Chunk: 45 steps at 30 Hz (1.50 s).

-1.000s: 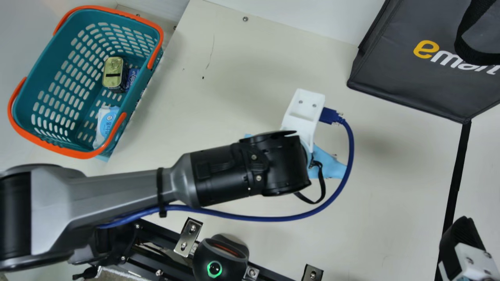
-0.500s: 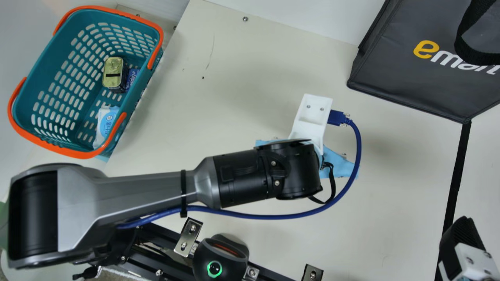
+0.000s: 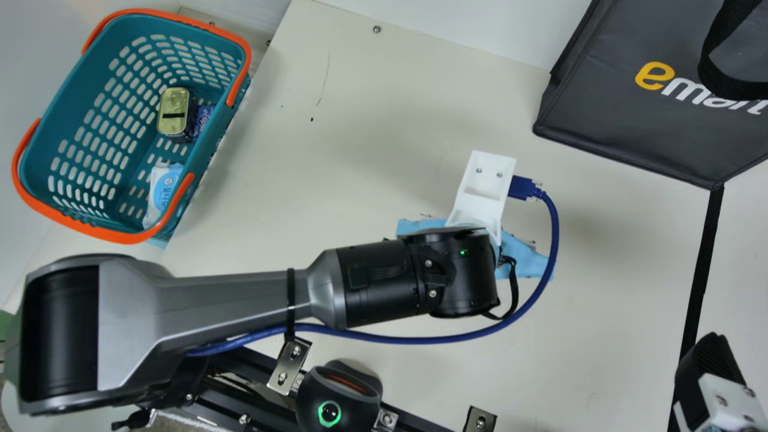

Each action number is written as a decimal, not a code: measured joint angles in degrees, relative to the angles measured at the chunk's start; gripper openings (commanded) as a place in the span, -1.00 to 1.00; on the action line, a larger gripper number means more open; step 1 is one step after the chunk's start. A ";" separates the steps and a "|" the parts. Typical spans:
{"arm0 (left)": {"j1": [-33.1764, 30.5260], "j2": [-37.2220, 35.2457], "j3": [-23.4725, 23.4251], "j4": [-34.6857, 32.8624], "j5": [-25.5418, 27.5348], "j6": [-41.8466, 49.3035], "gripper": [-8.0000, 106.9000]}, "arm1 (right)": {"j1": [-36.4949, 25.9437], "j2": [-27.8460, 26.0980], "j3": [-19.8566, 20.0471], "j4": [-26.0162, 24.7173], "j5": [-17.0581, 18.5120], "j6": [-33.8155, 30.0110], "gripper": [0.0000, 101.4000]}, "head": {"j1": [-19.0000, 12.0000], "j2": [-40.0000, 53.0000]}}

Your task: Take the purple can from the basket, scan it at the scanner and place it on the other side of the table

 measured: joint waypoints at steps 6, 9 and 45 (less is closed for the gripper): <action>-0.49 0.49 -0.42 0.09 0.12 0.41 0.39 | 0.00 0.00 0.00 0.00 0.00 0.00 0.87 | 0.00 -0.09; -0.98 0.96 -0.63 0.09 0.12 1.04 0.57 | 0.00 0.00 0.00 0.00 0.00 0.00 0.87 | 0.00 -0.09; 7.91 -32.16 34.67 -6.32 -4.94 38.77 0.71 | 0.00 0.00 0.00 0.00 -0.07 0.00 0.87 | 0.00 0.00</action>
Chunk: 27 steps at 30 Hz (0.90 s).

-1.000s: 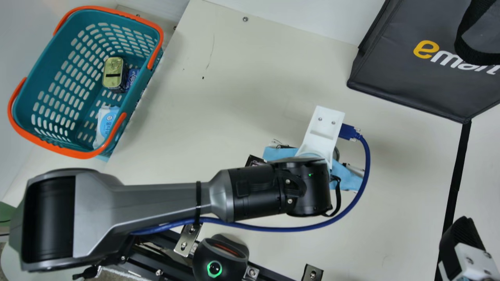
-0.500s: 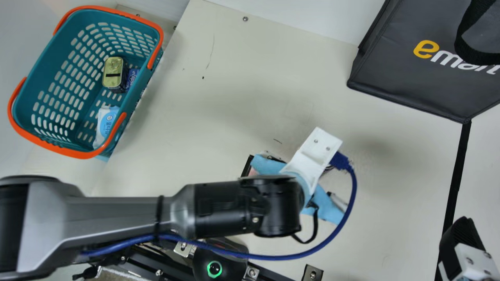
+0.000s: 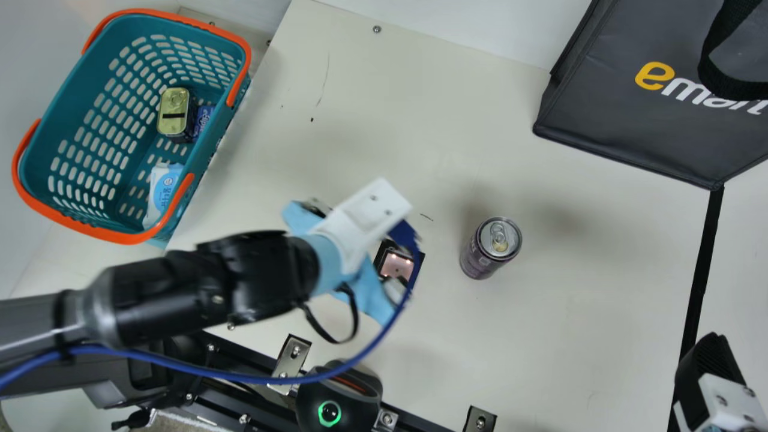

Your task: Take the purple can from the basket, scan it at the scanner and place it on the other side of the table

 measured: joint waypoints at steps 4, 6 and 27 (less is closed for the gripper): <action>6.82 -6.68 4.22 -1.17 0.64 4.43 0.71 | 0.00 0.00 0.00 0.00 0.00 0.00 0.87 | 0.00 -0.09; 10.22 -9.38 5.65 -1.96 0.82 6.64 0.71 | 0.00 0.00 0.00 0.00 0.00 0.00 0.87 | 0.00 0.00; 46.91 -26.17 0.09 -9.29 3.64 28.12 0.71 | 0.00 0.00 0.00 0.00 0.07 0.00 0.87 | 0.00 -5.36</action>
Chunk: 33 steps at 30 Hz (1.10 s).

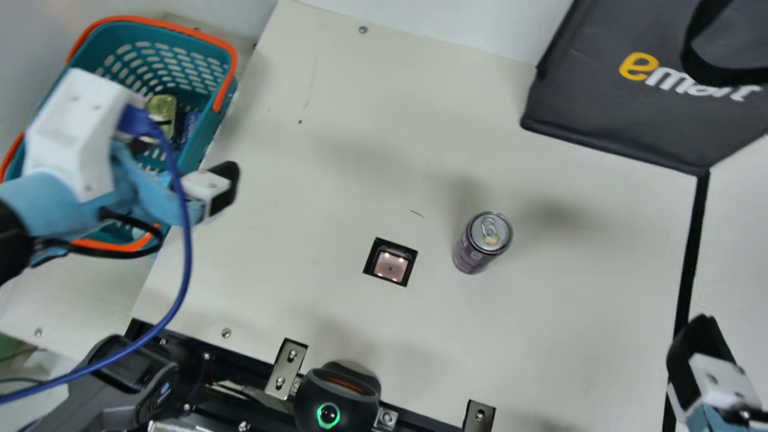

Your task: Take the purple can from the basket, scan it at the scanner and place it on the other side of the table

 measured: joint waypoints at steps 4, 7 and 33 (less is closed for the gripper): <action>4.25 -0.53 -2.11 -2.16 0.67 2.42 0.71 | 0.00 0.00 0.00 0.00 0.00 0.00 0.87 | 0.00 -5.27; 7.06 -0.68 -3.88 -4.18 1.94 3.66 0.71 | 0.00 0.00 0.00 0.00 0.00 0.00 0.87 | 0.00 -9.32; 11.95 -0.03 -8.70 -11.22 7.70 3.21 0.71 | 8.69 7.93 3.21 5.27 0.15 -11.25 0.87 | 0.00 -14.59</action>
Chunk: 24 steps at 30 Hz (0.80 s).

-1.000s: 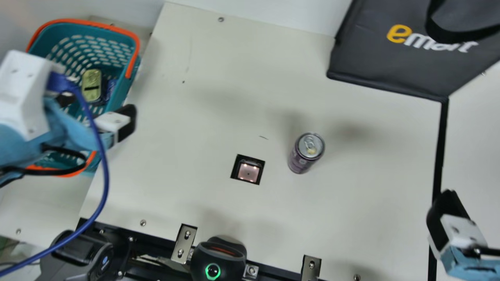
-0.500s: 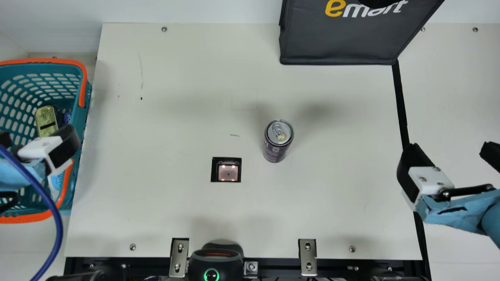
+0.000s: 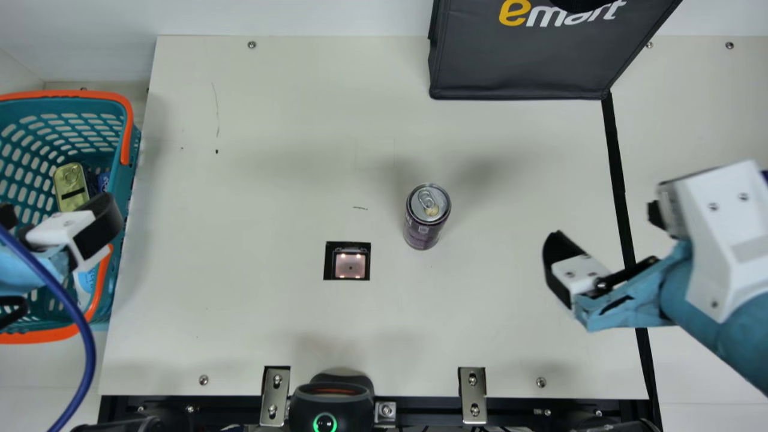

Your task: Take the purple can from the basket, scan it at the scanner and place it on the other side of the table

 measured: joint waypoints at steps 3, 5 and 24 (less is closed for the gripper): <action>0.00 0.00 0.00 0.00 0.00 0.00 0.71 | 1.37 1.45 0.61 1.36 0.00 -1.64 0.87 | 0.00 0.00; 0.00 0.00 0.00 0.00 0.00 0.00 0.71 | 2.33 2.37 0.61 1.69 0.00 -1.98 0.87 | 0.00 0.00; 0.00 0.00 0.00 0.00 0.00 0.00 0.71 | 20.24 13.29 -5.71 -1.43 -0.03 12.72 0.87 | 0.00 0.00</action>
